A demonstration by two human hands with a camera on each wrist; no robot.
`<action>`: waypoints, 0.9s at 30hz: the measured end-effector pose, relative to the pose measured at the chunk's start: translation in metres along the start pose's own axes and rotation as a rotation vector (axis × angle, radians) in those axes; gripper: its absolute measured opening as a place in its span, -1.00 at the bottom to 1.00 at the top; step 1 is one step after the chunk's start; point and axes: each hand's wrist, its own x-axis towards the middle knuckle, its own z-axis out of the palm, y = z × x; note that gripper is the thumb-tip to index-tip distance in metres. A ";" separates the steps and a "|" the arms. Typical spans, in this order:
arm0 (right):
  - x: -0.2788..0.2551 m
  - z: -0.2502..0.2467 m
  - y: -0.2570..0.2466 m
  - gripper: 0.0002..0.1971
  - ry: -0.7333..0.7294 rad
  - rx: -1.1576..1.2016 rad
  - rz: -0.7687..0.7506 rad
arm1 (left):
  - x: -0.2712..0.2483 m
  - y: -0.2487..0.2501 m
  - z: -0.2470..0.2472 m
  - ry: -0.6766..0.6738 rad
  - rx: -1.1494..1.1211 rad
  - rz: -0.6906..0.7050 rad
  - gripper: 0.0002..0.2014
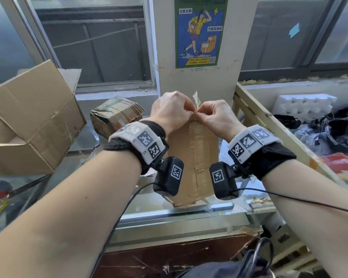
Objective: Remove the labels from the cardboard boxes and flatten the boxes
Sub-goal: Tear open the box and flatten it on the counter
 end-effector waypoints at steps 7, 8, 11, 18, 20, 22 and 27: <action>-0.005 -0.005 -0.007 -0.82 -0.078 0.190 0.041 | 0.004 0.005 -0.009 -0.042 0.048 0.013 -0.92; -0.006 -0.006 -0.009 -0.84 -0.084 0.216 0.043 | 0.003 0.006 -0.009 -0.040 0.062 0.046 -0.91; -0.006 -0.004 -0.008 -0.83 -0.085 0.236 0.046 | -0.005 0.005 -0.005 0.013 0.097 0.098 -0.87; -0.009 -0.001 -0.004 -0.87 -0.115 0.194 0.005 | -0.013 -0.006 0.009 0.073 -0.074 -0.049 -0.87; -0.012 -0.002 -0.004 -0.84 -0.140 0.231 -0.008 | -0.011 -0.009 0.010 0.063 -0.183 -0.135 -0.84; -0.014 0.000 -0.004 -0.81 -0.162 0.271 -0.018 | -0.008 -0.012 0.009 0.050 -0.285 -0.200 -0.86; -0.011 0.001 -0.002 -0.84 -0.176 0.305 0.017 | -0.003 -0.016 0.008 0.027 -0.422 -0.269 -0.95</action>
